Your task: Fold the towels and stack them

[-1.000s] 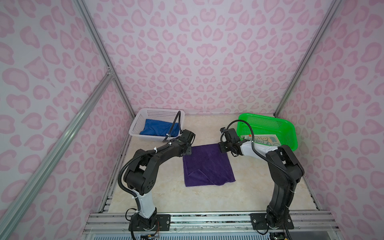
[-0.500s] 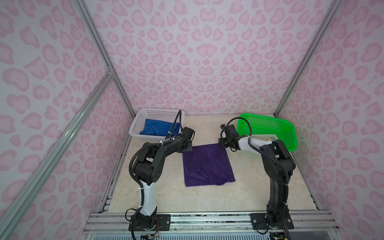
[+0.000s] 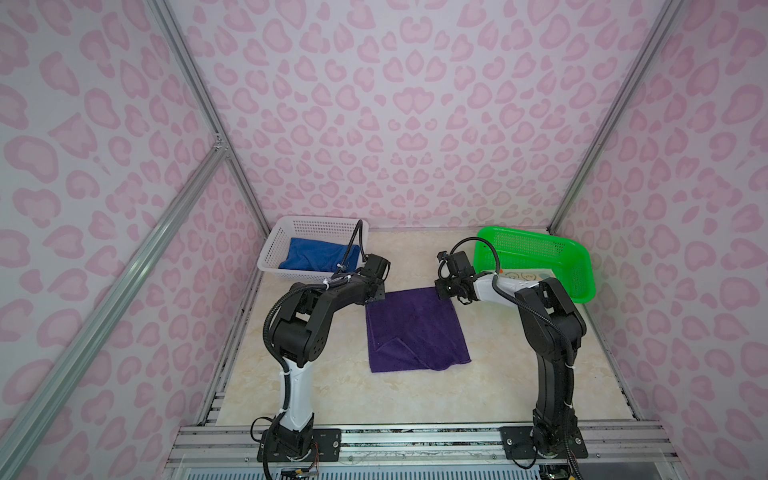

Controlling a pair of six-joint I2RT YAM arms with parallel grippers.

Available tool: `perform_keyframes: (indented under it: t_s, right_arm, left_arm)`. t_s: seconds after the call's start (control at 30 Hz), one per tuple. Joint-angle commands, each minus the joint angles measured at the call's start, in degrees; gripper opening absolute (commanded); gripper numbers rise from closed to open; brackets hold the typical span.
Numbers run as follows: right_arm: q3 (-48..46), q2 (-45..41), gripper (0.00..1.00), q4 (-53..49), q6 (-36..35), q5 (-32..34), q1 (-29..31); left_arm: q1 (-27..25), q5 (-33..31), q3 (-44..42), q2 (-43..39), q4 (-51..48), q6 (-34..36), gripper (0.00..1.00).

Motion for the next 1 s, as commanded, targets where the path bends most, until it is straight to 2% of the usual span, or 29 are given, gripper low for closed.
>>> perform_keyframes:
  t_s: [0.0, 0.03, 0.17, 0.57, 0.67, 0.73, 0.93, 0.97]
  right_arm:
    - [-0.6, 0.2, 0.10, -2.1, 0.0, 0.6, -0.1]
    - [-0.6, 0.0, 0.07, -2.2, -0.1, 0.6, -0.2]
    - [-1.3, -1.1, 0.00, -1.8, -0.4, 0.9, -0.6]
    - [-6.3, -7.6, 0.00, 0.7, -2.2, -0.1, -2.3]
    - [-6.3, -7.3, 0.00, 0.8, -2.5, -0.6, -2.3]
    - [-6.3, -6.8, 0.00, 0.9, -2.5, -0.7, -2.3]
    - [-6.6, -6.4, 0.00, 1.5, -2.8, -1.0, -2.3]
    - [-6.7, -6.4, 0.00, 1.5, -2.8, -1.0, -2.3]
  left_arm:
    - [0.1, 3.1, -1.3, 0.4, -5.2, -0.8, 0.08]
    - [0.1, 3.4, -1.7, 0.0, -5.1, -0.9, 0.03]
    - [0.0, 4.5, -2.7, -1.2, -4.0, -0.9, 0.02]
    - [-0.9, 6.7, -0.2, -6.0, -3.1, 2.4, 0.02]
    - [-0.9, 6.6, 1.3, -5.9, -3.7, 2.3, 0.24]
    - [-1.0, 6.6, 1.9, -5.9, -4.1, 2.4, 0.32]
    - [-1.0, 6.3, 2.4, -5.4, -5.2, 3.3, 0.35]
    - [-1.0, 6.8, 2.6, -5.1, -5.3, 3.4, 0.39]
